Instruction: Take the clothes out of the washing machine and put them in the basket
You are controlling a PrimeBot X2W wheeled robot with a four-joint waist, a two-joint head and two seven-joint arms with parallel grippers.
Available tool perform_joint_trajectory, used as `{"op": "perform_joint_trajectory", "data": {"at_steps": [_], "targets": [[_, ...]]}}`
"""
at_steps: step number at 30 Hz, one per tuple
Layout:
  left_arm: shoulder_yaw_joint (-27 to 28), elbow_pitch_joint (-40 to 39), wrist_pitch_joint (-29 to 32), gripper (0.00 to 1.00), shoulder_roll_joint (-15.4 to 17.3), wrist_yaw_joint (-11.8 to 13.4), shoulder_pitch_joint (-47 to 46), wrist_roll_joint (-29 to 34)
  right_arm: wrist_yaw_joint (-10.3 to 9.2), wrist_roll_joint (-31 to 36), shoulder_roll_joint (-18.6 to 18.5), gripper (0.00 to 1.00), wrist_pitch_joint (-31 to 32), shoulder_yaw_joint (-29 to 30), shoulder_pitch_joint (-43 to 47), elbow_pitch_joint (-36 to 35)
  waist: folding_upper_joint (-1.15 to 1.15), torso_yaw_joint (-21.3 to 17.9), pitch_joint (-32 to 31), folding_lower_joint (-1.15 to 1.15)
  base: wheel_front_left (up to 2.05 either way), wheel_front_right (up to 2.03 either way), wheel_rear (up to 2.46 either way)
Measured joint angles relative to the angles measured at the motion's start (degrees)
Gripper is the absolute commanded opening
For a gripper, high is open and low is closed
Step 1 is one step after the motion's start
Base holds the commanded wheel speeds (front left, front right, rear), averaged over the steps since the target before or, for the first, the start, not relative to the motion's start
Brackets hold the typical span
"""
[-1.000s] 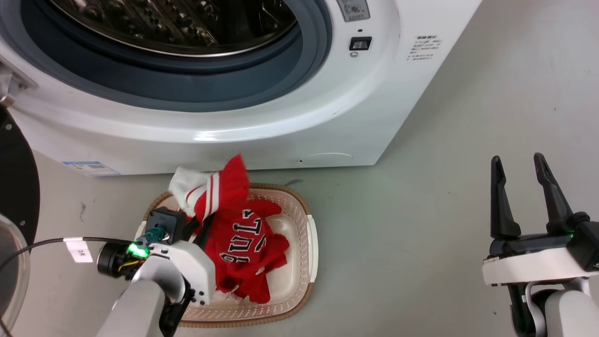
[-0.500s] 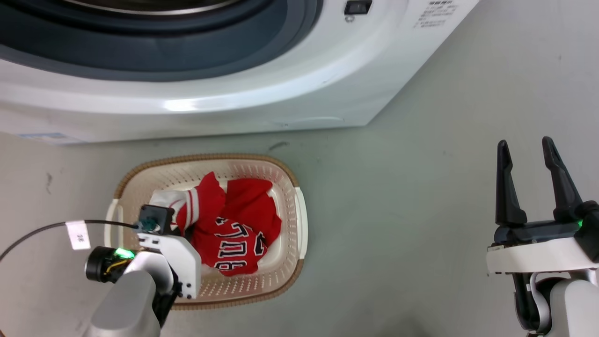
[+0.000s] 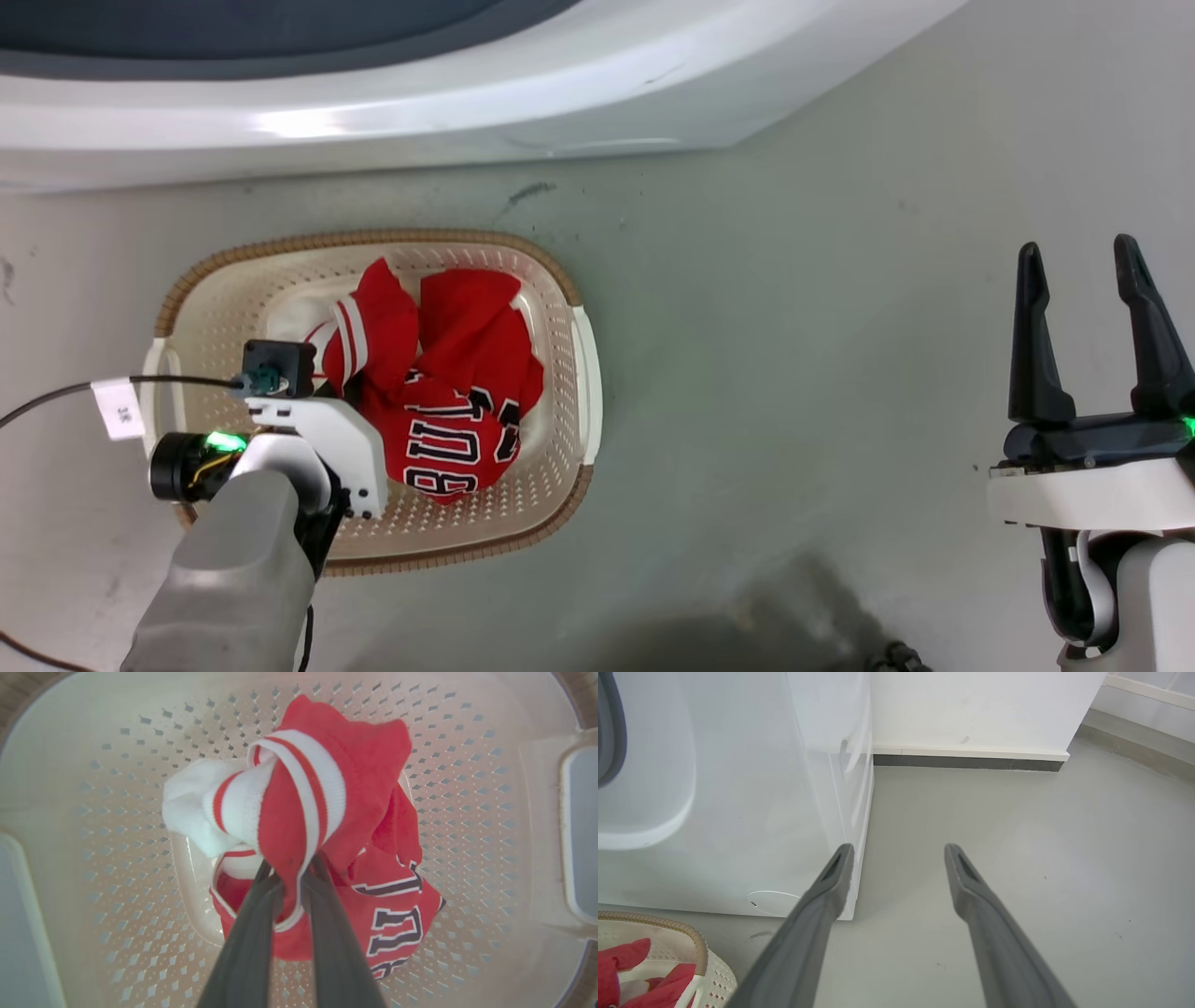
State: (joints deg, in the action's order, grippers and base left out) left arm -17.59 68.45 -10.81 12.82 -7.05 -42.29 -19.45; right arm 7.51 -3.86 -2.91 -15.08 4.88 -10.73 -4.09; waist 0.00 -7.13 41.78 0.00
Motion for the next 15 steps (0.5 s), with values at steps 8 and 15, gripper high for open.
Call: {"op": "perform_joint_trajectory", "data": {"at_steps": [8,15], "targets": [[-1.05,3.21,-0.67,0.00,-0.68,-0.19,-3.21,-0.54,0.00,0.36,0.00,1.00,-0.01,0.02,-0.16,-1.31,0.00,-0.33,3.86,0.00,0.00,0.00,0.00],[-2.31,4.27,-2.03,1.00,-0.76,0.47,-3.83,-0.26,0.00,0.36,0.00,1.00,0.00,0.13,-0.16,-1.04,0.00,-0.38,3.98,0.00,0.00,0.00,0.00]]}}
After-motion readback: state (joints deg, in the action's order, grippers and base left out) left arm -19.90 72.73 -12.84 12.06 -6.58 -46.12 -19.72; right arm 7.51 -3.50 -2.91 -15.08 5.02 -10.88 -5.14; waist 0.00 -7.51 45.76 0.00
